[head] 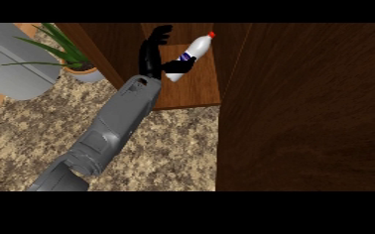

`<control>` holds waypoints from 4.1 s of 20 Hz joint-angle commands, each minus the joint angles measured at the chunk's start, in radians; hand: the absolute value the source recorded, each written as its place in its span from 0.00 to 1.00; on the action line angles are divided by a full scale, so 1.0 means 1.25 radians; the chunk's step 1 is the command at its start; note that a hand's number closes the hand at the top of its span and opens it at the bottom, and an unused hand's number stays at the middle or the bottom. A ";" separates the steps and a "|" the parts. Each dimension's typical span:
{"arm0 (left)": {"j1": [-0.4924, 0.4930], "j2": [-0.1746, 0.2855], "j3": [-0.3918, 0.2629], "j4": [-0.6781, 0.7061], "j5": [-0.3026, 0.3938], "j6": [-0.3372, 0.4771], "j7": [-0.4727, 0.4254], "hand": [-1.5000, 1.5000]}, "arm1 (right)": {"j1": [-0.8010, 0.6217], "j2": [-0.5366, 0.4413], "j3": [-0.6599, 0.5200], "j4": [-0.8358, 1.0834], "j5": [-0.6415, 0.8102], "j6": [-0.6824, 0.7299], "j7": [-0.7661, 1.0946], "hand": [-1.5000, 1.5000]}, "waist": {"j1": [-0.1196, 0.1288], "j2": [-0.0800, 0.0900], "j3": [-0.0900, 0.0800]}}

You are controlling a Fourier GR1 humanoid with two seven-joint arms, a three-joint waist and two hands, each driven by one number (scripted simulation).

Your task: Pick up the bottled water, place it into the cabinet and close the cabinet

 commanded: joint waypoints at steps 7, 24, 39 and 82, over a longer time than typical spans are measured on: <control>-0.052 -0.014 0.080 -0.025 0.043 -0.028 -0.112 0.00 | 0.026 -0.011 -0.011 -0.044 -0.046 0.030 0.007 0.00 | 0.001 0.002 -0.002; 0.075 -0.021 0.041 -0.233 0.209 -0.329 -0.209 1.00 | 0.008 0.008 0.022 -0.084 0.000 0.012 0.061 0.00 | 0.046 -0.022 -0.001; 0.496 0.018 -0.227 -0.728 0.308 -0.416 -0.127 0.00 | 0.041 0.014 0.116 -0.117 0.092 -0.065 0.080 0.00 | 0.086 -0.034 -0.001; 1.186 0.673 -0.034 -1.168 0.400 -0.836 -0.385 0.00 | -0.596 -0.172 0.311 -0.048 0.064 0.075 0.472 1.00 | 0.202 -0.001 -0.014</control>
